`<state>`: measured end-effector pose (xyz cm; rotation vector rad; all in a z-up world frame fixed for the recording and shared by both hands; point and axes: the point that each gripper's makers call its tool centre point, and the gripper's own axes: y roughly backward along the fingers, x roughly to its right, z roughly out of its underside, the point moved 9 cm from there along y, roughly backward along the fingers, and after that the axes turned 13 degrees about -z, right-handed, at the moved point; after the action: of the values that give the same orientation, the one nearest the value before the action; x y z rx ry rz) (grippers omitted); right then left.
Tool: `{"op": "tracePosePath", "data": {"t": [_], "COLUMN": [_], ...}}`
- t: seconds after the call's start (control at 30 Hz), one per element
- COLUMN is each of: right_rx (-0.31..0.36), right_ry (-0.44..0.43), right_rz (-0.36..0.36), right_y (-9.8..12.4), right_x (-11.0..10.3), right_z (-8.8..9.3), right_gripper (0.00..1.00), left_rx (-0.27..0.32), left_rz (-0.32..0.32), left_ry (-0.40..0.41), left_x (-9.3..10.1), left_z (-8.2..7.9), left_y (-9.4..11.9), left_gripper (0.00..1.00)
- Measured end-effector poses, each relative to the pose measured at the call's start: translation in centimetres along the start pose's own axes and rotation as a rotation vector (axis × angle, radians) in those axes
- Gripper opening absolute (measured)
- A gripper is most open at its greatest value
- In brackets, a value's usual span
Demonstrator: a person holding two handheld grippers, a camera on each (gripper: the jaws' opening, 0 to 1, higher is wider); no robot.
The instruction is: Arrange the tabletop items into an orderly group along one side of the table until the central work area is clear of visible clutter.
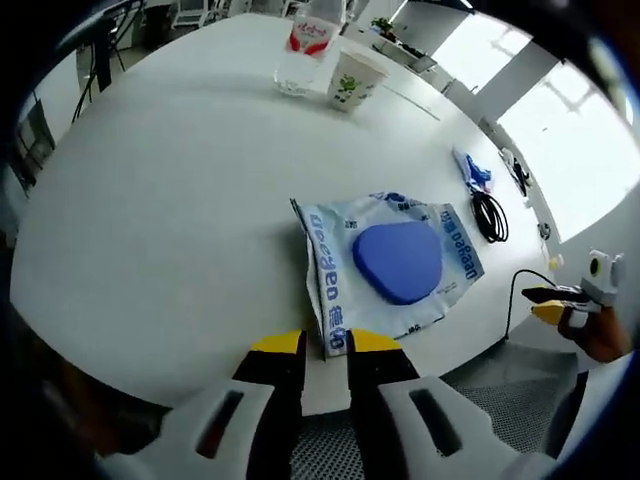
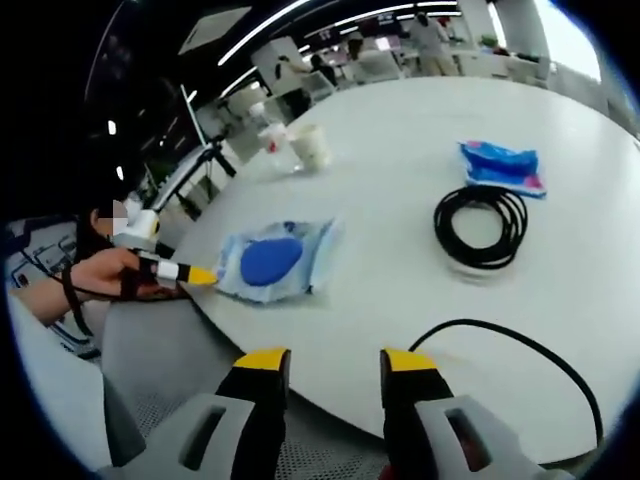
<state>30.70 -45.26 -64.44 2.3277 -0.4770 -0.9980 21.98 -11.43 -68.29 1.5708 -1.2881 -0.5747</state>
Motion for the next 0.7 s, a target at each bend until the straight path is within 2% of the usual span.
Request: {"op": "tracePosePath", "data": {"t": [0.17,0.33,0.47,0.6,0.7], "right_rx": [-0.003,0.050,0.056,0.076,0.066], "right_ry": [0.002,-0.078,-0.108,-0.174,-0.196], "right_rz": [-0.025,-0.070,-0.069,-0.067,-0.077], "right_y": [-1.3,-2.5,-3.3,-4.4,-5.6], "right_x": [0.2,0.5,1.1,1.4,1.4], "right_z": [-0.9,-1.9,-2.6,-3.3,-3.5], "right_gripper": [0.34,0.31,0.31,0.30,0.29], "left_rx": [0.007,0.011,0.014,0.020,0.021], "left_rz": [0.009,0.008,0.007,0.003,0.005], "left_ry": [0.004,0.009,0.019,0.032,0.032], "left_x": [0.0,0.0,-0.1,-0.2,-0.1], "left_z": [-0.1,-0.1,-0.1,-0.1,-0.1], "left_y": [0.0,0.1,0.2,0.1,0.1], "left_gripper": [0.14,0.15,0.15,0.15,0.15]}}
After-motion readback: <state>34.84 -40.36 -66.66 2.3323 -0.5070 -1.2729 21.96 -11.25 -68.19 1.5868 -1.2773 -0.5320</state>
